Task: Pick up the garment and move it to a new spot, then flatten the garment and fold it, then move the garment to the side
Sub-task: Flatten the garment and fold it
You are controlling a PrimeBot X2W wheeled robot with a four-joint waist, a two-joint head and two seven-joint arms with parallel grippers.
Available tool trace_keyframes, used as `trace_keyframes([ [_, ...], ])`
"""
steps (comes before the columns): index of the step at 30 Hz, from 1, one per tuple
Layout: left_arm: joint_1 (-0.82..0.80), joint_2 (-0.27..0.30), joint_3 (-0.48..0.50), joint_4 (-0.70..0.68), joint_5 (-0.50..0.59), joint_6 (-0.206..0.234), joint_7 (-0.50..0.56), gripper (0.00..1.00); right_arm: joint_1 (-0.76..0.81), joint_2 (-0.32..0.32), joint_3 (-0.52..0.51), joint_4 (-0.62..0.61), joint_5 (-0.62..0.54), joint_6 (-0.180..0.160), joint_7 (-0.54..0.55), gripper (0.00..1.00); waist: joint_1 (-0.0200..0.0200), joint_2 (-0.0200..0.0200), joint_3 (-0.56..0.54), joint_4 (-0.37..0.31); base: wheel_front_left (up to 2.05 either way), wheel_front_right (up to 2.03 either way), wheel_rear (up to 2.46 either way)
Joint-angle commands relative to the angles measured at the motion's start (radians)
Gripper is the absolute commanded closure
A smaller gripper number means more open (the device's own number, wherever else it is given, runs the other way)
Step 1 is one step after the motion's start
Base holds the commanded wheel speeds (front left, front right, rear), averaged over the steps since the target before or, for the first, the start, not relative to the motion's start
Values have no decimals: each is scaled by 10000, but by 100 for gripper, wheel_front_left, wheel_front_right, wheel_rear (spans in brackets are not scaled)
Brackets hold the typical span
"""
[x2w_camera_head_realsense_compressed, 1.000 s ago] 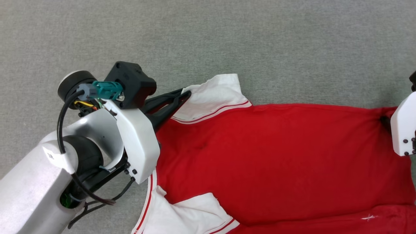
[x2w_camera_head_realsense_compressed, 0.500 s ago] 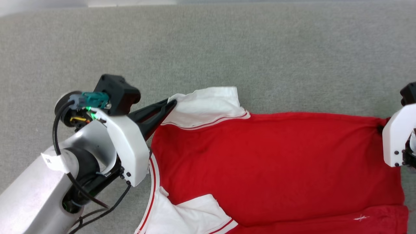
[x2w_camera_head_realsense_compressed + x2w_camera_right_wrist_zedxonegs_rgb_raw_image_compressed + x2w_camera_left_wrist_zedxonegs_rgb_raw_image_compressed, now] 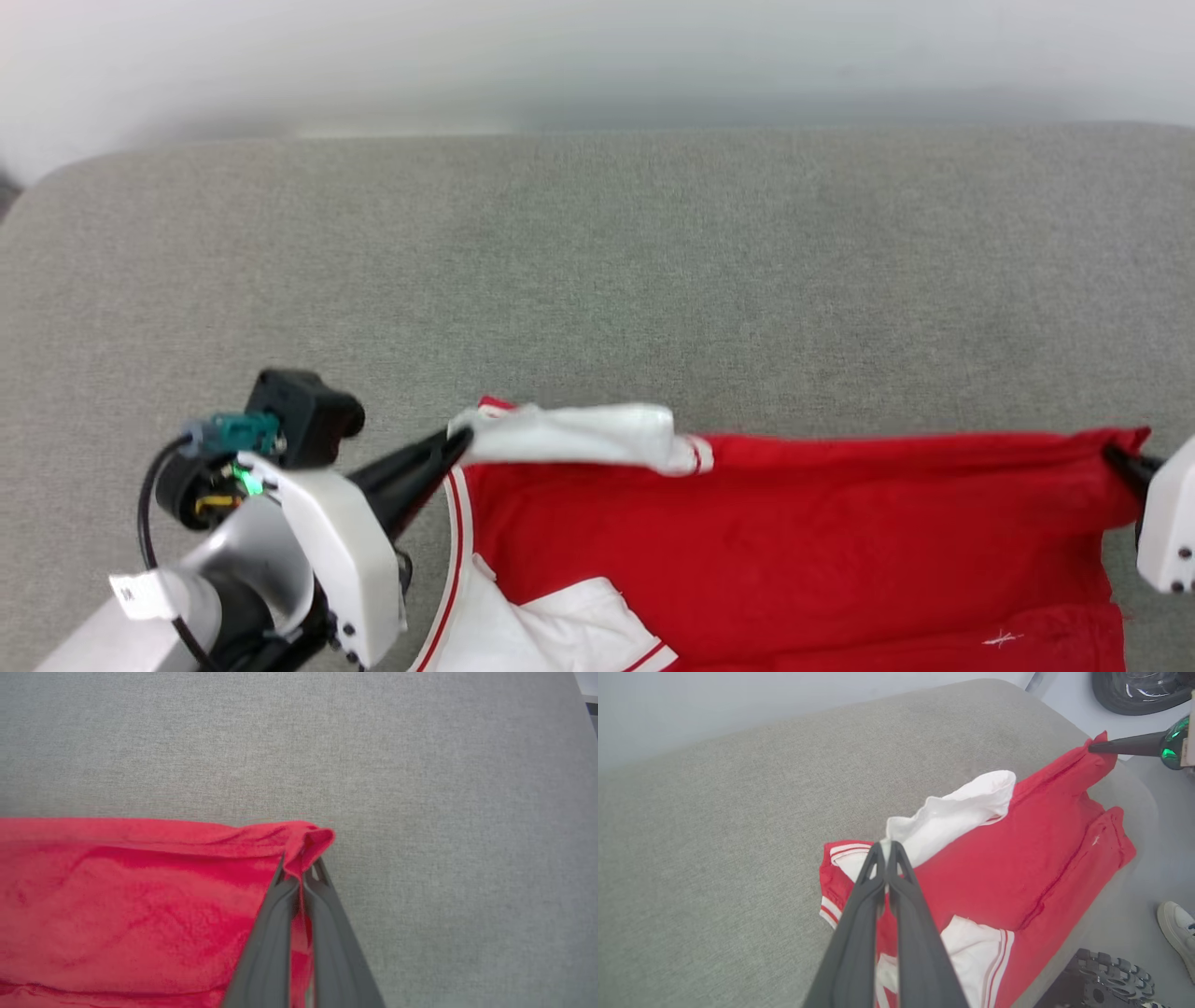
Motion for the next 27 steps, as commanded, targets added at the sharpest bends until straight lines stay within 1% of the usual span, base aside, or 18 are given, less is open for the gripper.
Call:
trace_keyframes([
  [1, 289, 40, 2, -82, -81, 84, -72, 100, 363, 126, -110, -163, 87, -4, -28, 100, 0, 0, -163, 76, 0, 0, 0],
  [5, 927, 169, -115, -159, -188, 197, -132, 100, 1248, 291, -300, -538, 279, -4, 98, 100, 0, 0, -302, 167, 0, 0, 0],
  [10, 1672, 251, -290, -13, -235, 337, -264, 100, 2244, 278, -168, -878, 405, -4, 234, 100, 0, 0, -375, 215, 0, 0, 0],
  [12, 1960, 320, -338, 45, -287, 360, -296, 100, 2548, 107, -25, -941, 415, -4, 174, 100, 0, 0, -385, 231, 0, 0, 0],
  [13, 2359, 433, -404, 149, -361, 412, -355, 100, 2925, -124, 166, -880, 490, -4, 107, 100, 0, 0, -421, 248, 0, 0, 0],
  [19, 2854, 627, -491, 483, -448, 381, -332, 100, 3193, -625, 444, -625, 586, -6, -76, 100, 0, 0, -469, 271, 0, 0, 0],
  [22, 2955, 639, -592, 676, -501, 356, -277, 100, 3285, -930, 741, -495, 579, -6, -131, 100, 0, 0, -478, 272, 0, 0, 0],
  [27, 3011, 450, -841, 980, -548, 184, -203, 100, 3205, -1361, 1341, -346, 556, -6, -525, 100, 0, 0, -440, 266, 0, 0, 0],
])
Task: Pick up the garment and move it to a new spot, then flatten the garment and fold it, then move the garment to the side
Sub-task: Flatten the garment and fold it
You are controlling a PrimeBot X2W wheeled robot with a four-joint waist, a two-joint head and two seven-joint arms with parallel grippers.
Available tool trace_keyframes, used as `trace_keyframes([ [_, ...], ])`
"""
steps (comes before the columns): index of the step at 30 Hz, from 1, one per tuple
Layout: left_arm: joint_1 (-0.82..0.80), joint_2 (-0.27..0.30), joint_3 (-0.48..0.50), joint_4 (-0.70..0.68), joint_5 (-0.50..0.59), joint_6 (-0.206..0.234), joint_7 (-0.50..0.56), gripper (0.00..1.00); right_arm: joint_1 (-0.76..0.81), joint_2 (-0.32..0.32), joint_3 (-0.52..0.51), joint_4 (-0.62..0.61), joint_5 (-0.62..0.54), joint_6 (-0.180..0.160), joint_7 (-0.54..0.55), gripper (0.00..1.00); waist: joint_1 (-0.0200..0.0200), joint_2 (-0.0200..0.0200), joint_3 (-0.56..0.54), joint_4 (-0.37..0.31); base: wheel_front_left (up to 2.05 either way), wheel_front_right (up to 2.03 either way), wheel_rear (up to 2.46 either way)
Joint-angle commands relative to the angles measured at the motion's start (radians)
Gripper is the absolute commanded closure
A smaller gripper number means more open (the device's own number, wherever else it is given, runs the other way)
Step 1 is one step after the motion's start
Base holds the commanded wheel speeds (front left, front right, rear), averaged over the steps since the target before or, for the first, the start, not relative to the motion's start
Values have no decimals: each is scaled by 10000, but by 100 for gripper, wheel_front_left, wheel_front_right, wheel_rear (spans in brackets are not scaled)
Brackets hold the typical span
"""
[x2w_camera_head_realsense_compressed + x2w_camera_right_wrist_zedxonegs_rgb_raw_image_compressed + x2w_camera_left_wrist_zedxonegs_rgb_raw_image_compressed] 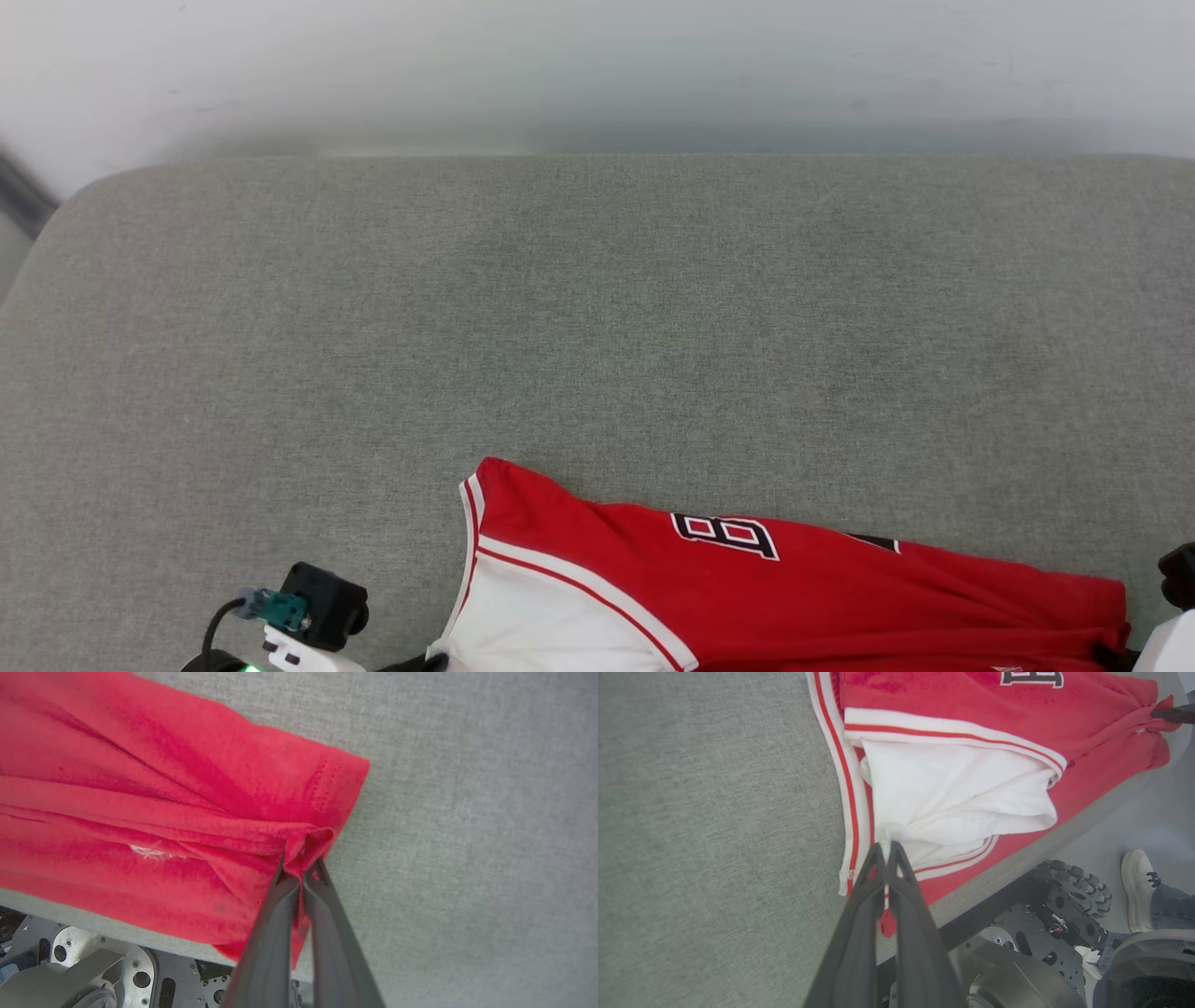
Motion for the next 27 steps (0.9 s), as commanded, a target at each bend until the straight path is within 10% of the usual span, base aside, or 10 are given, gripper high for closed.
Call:
trace_keyframes([
  [1, 51, -60, -116, 143, 118, -82, 22, 100, -33, -184, 198, 79, -64, -8, -181, 100, 0, -1, 11, -8, 0, 0, 0],
  [10, -262, -491, -759, 1046, 669, -490, -110, 100, -334, -628, 1359, 602, -55, -6, -1014, 100, 0, -1, 14, -79, 0, 0, 0],
  [11, -298, -545, -829, 1148, 743, -520, -149, 92, -370, -580, 1441, 667, 17, -6, -1107, 51, 0, -1, 6, -86, 0, 0, 0],
  [12, -334, -612, -878, 1260, 825, -548, -196, 43, -426, -523, 1507, 727, 77, -6, -1195, 0, 0, -1, -9, -94, 0, 0, 0],
  [13, -368, -682, -923, 1386, 885, -582, -243, 0, -480, -493, 1574, 782, 117, -6, -1251, 0, 0, -1, -26, -104, 0, 0, 0],
  [27, -655, -1300, 186, 1501, 1093, -195, -2714, 0, -653, 34, 322, -193, 1180, -6, -1213, 0, 0, -1, -686, -153, 0, 0, 0],
])
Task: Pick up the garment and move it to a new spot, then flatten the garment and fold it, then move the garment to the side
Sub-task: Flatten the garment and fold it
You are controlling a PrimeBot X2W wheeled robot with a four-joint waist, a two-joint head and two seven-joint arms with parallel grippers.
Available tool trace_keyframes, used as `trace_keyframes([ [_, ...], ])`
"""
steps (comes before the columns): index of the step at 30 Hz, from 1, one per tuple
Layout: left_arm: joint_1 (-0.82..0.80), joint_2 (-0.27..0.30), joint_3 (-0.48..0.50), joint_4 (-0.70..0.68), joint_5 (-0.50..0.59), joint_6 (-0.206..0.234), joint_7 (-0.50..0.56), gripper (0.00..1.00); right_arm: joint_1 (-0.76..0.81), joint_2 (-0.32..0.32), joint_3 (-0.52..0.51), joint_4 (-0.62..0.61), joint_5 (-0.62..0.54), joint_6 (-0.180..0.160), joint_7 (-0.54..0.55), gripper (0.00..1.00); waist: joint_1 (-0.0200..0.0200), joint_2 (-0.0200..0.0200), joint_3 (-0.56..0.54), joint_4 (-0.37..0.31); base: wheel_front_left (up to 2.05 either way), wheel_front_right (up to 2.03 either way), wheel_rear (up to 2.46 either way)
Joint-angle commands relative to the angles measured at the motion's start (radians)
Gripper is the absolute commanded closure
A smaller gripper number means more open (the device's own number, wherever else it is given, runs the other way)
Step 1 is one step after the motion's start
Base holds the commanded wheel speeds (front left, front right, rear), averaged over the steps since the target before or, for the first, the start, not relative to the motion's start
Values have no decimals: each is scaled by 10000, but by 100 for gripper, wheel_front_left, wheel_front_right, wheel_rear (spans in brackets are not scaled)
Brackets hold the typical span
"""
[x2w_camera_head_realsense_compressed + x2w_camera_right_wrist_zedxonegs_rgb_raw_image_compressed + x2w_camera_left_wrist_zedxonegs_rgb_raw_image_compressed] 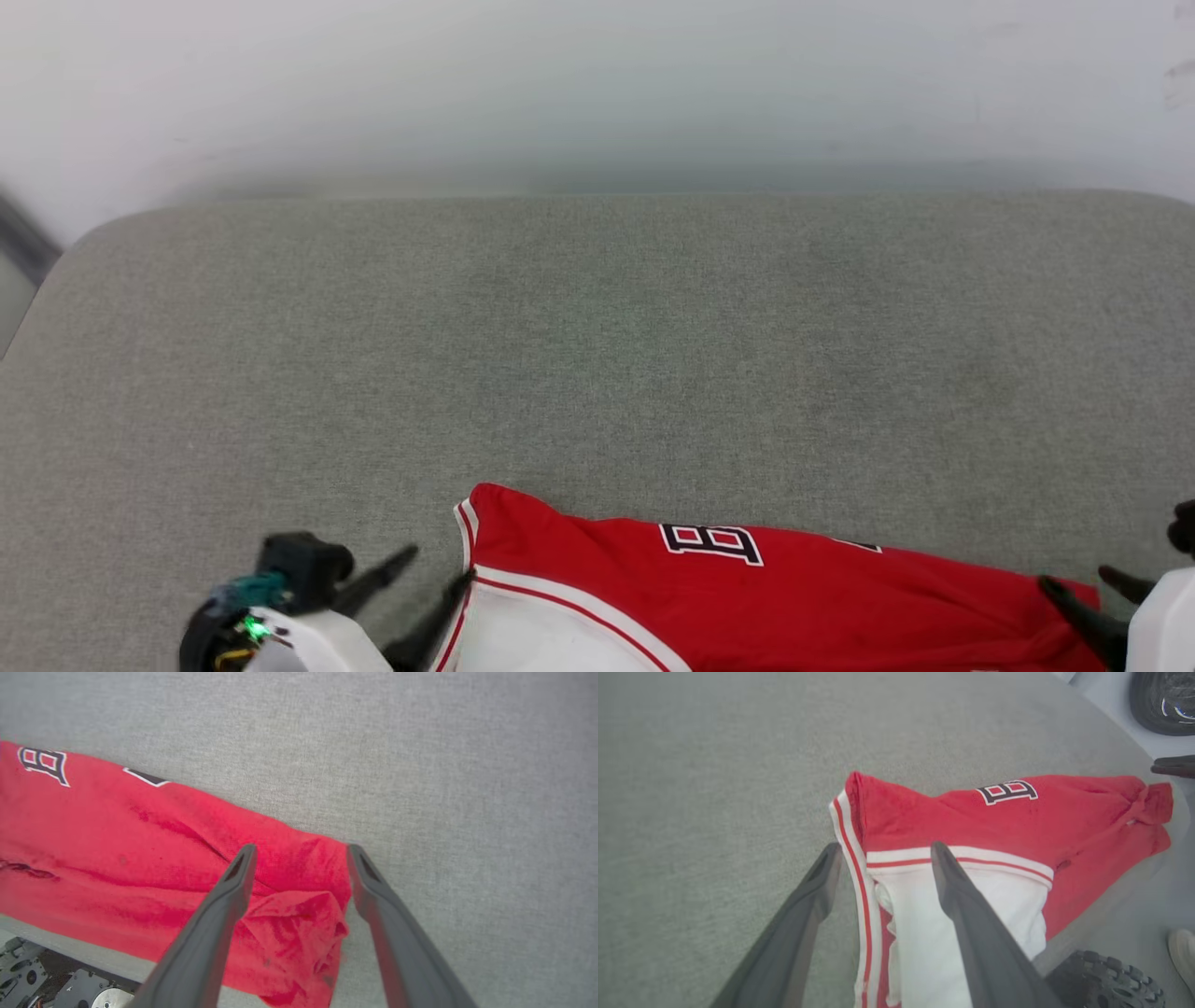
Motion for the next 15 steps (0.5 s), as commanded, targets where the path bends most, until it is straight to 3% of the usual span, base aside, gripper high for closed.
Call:
trace_keyframes([
  [1, -151, -113, 383, -54, 97, 236, -606, 0, -6, 319, -462, -267, 88, -4, 119, 0, 0, 0, -96, 25, 0, 0, 0],
  [9, 128, -680, 1676, 142, 716, 1323, -3320, 0, 395, 1802, -2311, -793, -577, -4, 995, 0, 0, 0, -228, 70, 0, 0, 0],
  [12, 331, -1089, 2328, 176, 979, 1670, -3800, 0, 638, 2571, -3066, -928, -1078, -4, 1440, 0, 0, 0, -226, 130, 0, 0, 0],
  [15, 509, -1503, 3043, -101, 1759, 1727, -3886, 0, 867, 3308, -3781, -1018, -1549, -4, 1781, 0, 0, 0, -191, 201, 0, 0, 0],
])
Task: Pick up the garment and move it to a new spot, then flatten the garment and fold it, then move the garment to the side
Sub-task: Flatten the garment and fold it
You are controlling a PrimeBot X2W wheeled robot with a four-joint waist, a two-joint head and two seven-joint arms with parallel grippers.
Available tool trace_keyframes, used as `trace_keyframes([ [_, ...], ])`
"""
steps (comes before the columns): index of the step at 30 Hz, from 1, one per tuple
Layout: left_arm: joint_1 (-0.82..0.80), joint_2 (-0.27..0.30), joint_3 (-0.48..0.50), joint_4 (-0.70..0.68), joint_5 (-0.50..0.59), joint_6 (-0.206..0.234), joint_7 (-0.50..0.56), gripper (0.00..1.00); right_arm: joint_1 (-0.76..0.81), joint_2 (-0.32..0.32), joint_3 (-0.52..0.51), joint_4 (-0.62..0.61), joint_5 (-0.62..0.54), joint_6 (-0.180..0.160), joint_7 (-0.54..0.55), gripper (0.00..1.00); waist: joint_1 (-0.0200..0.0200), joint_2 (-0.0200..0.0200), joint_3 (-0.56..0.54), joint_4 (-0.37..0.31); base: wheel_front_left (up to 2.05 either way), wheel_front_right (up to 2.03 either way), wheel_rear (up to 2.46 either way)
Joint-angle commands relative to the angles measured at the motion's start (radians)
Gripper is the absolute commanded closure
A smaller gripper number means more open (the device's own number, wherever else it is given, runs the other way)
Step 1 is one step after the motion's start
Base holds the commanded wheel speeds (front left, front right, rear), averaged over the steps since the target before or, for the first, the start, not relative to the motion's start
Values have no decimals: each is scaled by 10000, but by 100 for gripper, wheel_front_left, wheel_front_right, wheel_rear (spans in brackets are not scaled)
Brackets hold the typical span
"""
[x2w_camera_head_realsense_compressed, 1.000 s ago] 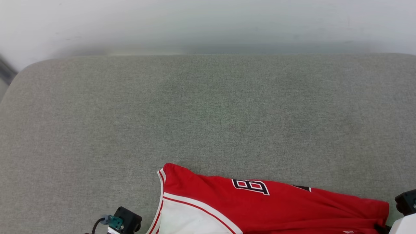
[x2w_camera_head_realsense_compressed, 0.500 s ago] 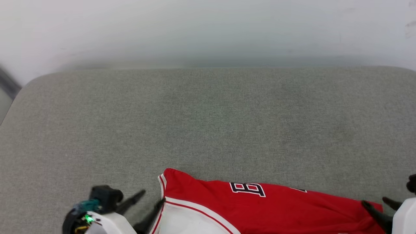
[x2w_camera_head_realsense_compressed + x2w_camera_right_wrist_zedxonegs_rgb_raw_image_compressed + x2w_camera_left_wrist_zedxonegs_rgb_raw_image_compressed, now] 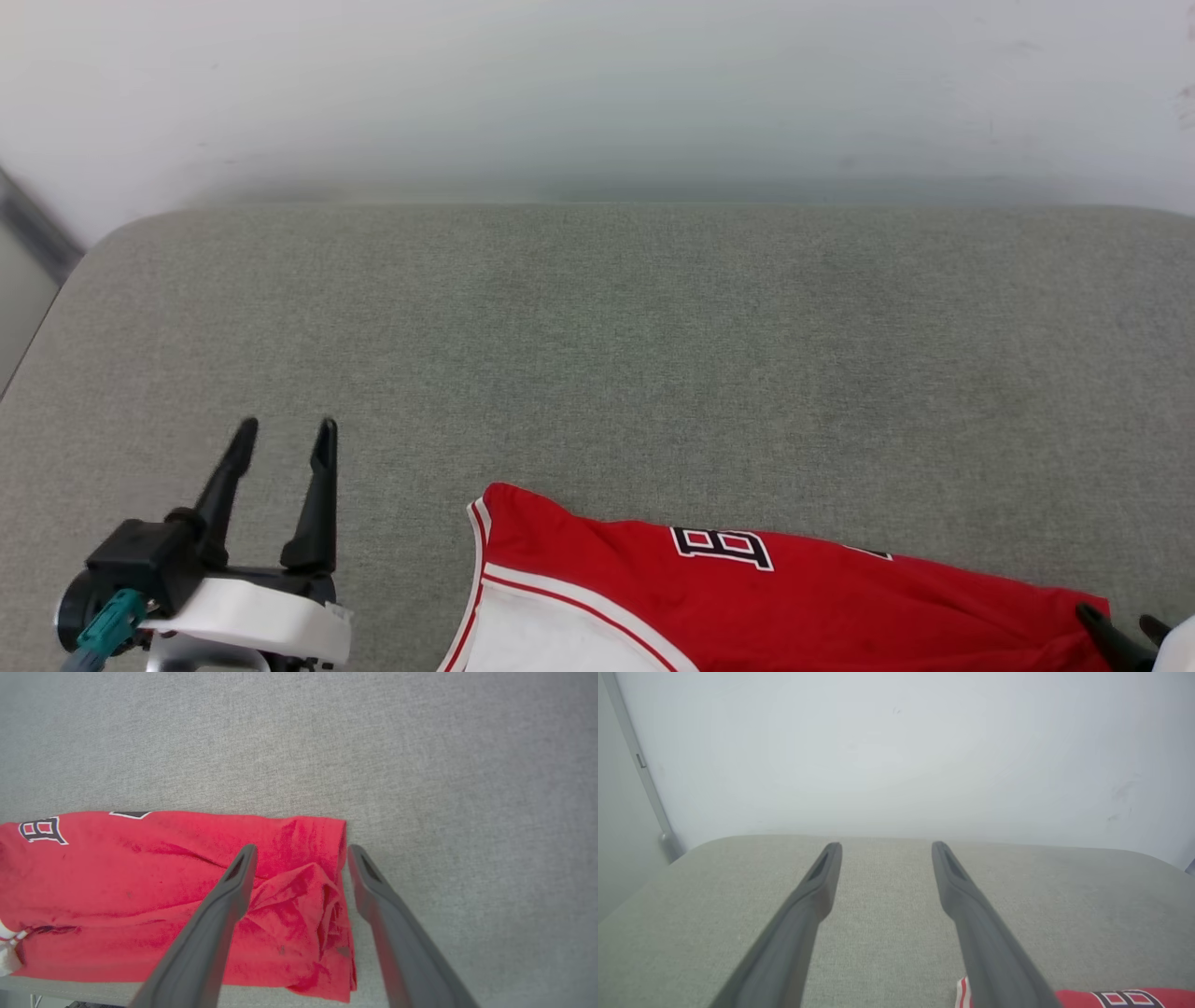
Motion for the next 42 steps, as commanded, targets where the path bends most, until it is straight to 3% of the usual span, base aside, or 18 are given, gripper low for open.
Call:
trace_keyframes([
  [1, 111, -191, 259, -235, 405, -71, -62, 0, 164, 216, -204, -76, -148, -1, 95, 0, 0, 0, 31, 43, 0, 0, 0],
  [8, 895, -1406, 1320, -1029, 2621, -1029, -58, 0, 434, 1249, -1334, -236, -1094, -2, 737, 0, 0, 0, 204, 234, 0, 0, 0],
  [9, 1000, -1836, 1633, -1052, 3079, -1473, -59, 0, 402, 1514, -1543, -83, -1171, -1, 841, 0, 0, 0, 283, 312, 0, 0, 0],
  [16, 934, -2609, 2250, -933, 3674, -2362, -61, 0, 192, 1631, -1699, 730, -1138, -2, 890, 0, 0, 0, 512, 518, 0, 0, 0],
  [23, 726, -3044, 2546, -782, 4044, -2821, -61, 0, -10, 1304, -1188, 1961, -1207, -2, 534, 0, 0, 0, 867, 723, 0, 0, 0],
  [33, 674, -3285, 2689, -579, 4287, -3030, -62, 0, 53, 1584, 1104, 2804, 129, 113, 552, 0, 0, 0, 904, 752, 0, 0, 0],
  [34, 669, -3284, 2685, -563, 4308, -3044, -62, 0, 58, 1570, 1214, 2834, 259, 122, 529, 56, 0, 0, 885, 733, 0, 0, 0],
  [35, 653, -3289, 2680, -544, 4319, -3049, -62, 0, 42, 1513, 1305, 2829, 356, 124, 413, 94, 0, 0, 870, 717, 0, 0, 0],
  [36, 644, -3292, 2674, -529, 4326, -3055, -62, 0, 4, 1442, 1311, 2830, 393, 124, 301, 100, 0, 0, 850, 697, 0, 0, 0],
  [42, 679, -3252, 2686, -447, 4312, -3069, -62, 0, -250, 690, 660, 2869, 146, -6, -551, 100, 0, 0, 712, 563, 0, 0, 0],
])
